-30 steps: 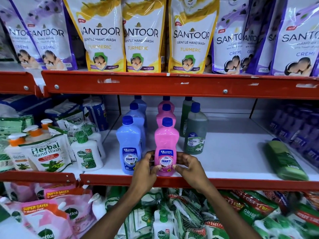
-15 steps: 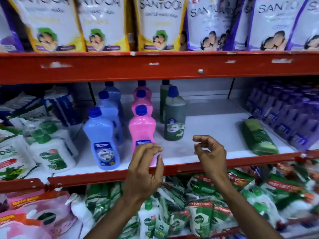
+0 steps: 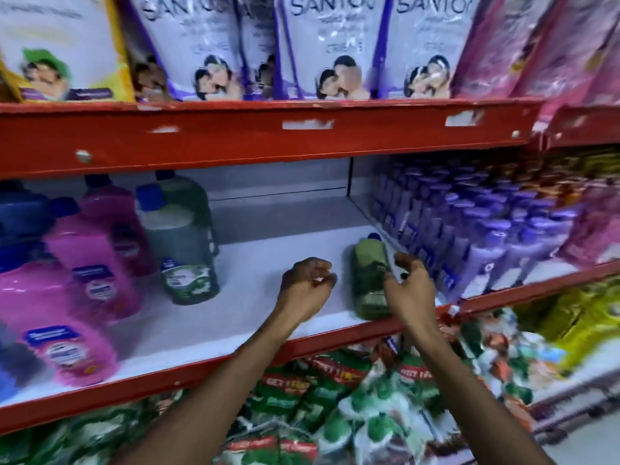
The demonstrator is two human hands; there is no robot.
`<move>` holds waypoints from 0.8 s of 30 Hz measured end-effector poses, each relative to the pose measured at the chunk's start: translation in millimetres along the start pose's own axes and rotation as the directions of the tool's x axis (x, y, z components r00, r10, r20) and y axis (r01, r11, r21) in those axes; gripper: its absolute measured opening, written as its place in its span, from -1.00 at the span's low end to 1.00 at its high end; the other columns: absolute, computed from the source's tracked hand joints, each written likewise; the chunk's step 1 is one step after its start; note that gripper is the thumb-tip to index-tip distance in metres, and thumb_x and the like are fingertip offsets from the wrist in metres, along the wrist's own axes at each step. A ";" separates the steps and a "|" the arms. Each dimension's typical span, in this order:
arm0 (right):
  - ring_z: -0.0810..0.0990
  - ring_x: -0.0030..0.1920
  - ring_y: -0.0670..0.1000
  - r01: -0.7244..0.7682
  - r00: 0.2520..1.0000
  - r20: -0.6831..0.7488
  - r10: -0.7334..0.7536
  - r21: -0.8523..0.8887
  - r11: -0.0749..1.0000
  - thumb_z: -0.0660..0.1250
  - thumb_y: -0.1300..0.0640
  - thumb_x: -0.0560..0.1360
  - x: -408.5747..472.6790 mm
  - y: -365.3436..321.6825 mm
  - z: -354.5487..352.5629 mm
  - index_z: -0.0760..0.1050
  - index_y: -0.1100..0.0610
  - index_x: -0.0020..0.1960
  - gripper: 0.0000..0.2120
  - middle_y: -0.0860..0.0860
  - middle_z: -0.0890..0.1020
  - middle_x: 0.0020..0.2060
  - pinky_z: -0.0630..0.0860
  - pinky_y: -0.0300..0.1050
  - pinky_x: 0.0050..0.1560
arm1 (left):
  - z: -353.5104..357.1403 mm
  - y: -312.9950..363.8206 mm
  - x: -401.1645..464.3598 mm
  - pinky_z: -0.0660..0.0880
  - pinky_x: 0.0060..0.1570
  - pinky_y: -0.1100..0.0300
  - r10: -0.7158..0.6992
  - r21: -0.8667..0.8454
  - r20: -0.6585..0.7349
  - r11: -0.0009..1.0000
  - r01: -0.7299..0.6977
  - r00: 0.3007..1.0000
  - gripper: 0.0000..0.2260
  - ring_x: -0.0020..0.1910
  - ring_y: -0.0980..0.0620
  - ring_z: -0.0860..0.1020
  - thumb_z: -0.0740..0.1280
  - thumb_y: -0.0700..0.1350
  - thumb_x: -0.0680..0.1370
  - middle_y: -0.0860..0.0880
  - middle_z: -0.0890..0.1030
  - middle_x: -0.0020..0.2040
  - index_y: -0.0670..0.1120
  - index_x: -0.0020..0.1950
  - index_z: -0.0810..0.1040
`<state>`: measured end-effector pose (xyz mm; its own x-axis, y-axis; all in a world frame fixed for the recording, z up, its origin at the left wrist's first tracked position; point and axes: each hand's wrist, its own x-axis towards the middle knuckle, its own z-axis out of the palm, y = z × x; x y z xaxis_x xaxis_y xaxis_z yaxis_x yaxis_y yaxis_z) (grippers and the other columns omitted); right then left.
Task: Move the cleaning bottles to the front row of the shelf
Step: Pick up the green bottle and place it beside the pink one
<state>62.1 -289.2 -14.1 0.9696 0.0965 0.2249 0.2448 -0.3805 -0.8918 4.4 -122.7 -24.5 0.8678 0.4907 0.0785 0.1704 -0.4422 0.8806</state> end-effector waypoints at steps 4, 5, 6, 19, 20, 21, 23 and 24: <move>0.56 0.16 0.25 -0.160 0.957 0.219 0.191 -0.154 0.975 0.26 0.22 0.52 36.2 20.8 -3.4 0.38 0.36 0.32 -0.60 0.31 0.56 0.20 0.44 -0.04 0.02 | 34.7 21.8 34.2 0.63 0.09 -0.07 -0.100 0.017 0.067 0.995 0.100 0.993 -0.69 0.01 -0.13 0.69 0.41 0.03 0.33 -0.12 0.73 0.02 -0.07 0.01 0.66; 0.56 0.17 0.25 -0.191 0.938 0.256 0.232 -0.176 0.966 0.25 0.21 0.52 40.7 22.9 -2.3 0.39 0.36 0.29 -0.62 0.30 0.57 0.15 0.42 -0.06 0.00 | 39.8 23.8 38.9 0.63 0.07 -0.08 -0.113 0.026 0.074 0.993 0.111 0.991 -0.73 -0.01 -0.14 0.69 0.42 0.05 0.33 -0.12 0.73 -0.01 -0.07 -0.08 0.66; 0.56 0.13 0.25 -0.211 0.925 0.282 0.255 -0.177 0.961 0.24 0.21 0.51 43.8 24.2 -2.4 0.44 0.34 0.23 -0.67 0.28 0.58 0.06 0.40 -0.07 -0.03 | 45.0 23.6 44.1 0.64 0.05 -0.08 -0.132 0.029 0.083 0.991 0.130 0.988 -0.77 -0.04 -0.14 0.69 0.44 0.06 0.34 -0.12 0.73 -0.05 -0.08 -0.16 0.66; 0.67 0.01 0.16 -0.302 0.913 0.367 0.178 0.315 0.900 0.34 0.37 0.36 29.6 9.0 25.6 0.55 0.20 0.18 -0.60 0.13 0.69 0.02 0.63 0.18 0.06 | 8.5 25.8 22.4 0.59 0.08 0.07 -0.148 -0.233 0.063 0.960 0.158 0.987 -0.76 -0.02 -0.10 0.65 0.43 -0.29 0.47 -0.19 0.69 0.06 -0.24 0.13 0.61; 0.66 0.03 0.15 -0.298 0.914 0.372 0.165 0.336 0.894 0.37 0.36 0.34 24.0 2.6 30.5 0.55 0.17 0.18 -0.58 0.10 0.68 0.04 0.63 0.19 0.08 | -3.5 25.3 16.9 0.58 0.07 0.08 -0.124 -0.233 0.044 0.964 0.131 0.991 -0.72 0.01 -0.09 0.64 0.44 -0.30 0.46 -0.17 0.68 0.08 -0.22 0.16 0.59; 0.66 0.04 0.15 -0.287 0.913 0.380 0.144 0.349 0.892 0.39 0.34 0.32 16.2 -5.3 37.0 0.55 0.15 0.17 -0.57 0.06 0.68 0.05 0.62 0.19 0.09 | -18.4 22.1 9.6 0.57 0.06 0.08 -0.113 -0.225 0.021 0.967 0.115 0.993 -0.69 0.03 -0.08 0.64 0.45 -0.30 0.45 -0.15 0.68 0.09 -0.20 0.19 0.58; 0.66 0.05 0.13 -0.260 0.915 0.389 0.107 0.367 0.893 0.41 0.35 0.31 -2.8 -22.0 52.3 0.55 0.13 0.17 -0.55 0.00 0.66 0.07 0.63 0.19 0.08 | -49.7 14.8 -7.5 0.57 0.01 0.09 -0.112 -0.219 -0.018 0.970 0.106 0.993 -0.65 0.02 -0.06 0.63 0.45 -0.32 0.44 -0.12 0.67 0.09 -0.16 0.21 0.55; 0.67 0.04 0.12 -0.245 0.914 0.397 0.084 0.374 0.895 0.41 0.37 0.31 -13.3 -29.6 59.3 0.54 0.13 0.19 -0.54 -0.02 0.65 0.08 0.63 0.18 0.07 | -63.7 11.0 -15.9 0.58 -0.02 0.10 -0.110 -0.226 -0.033 0.969 0.100 0.993 -0.64 -0.01 -0.05 0.63 0.44 -0.35 0.44 -0.12 0.67 0.08 -0.15 0.20 0.53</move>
<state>41.9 -224.7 -14.0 0.9067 0.4209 -0.0251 -0.0185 -0.0199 -0.9996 -37.3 -87.6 13.8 0.8277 0.5612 -0.0031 0.1462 -0.2102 0.9667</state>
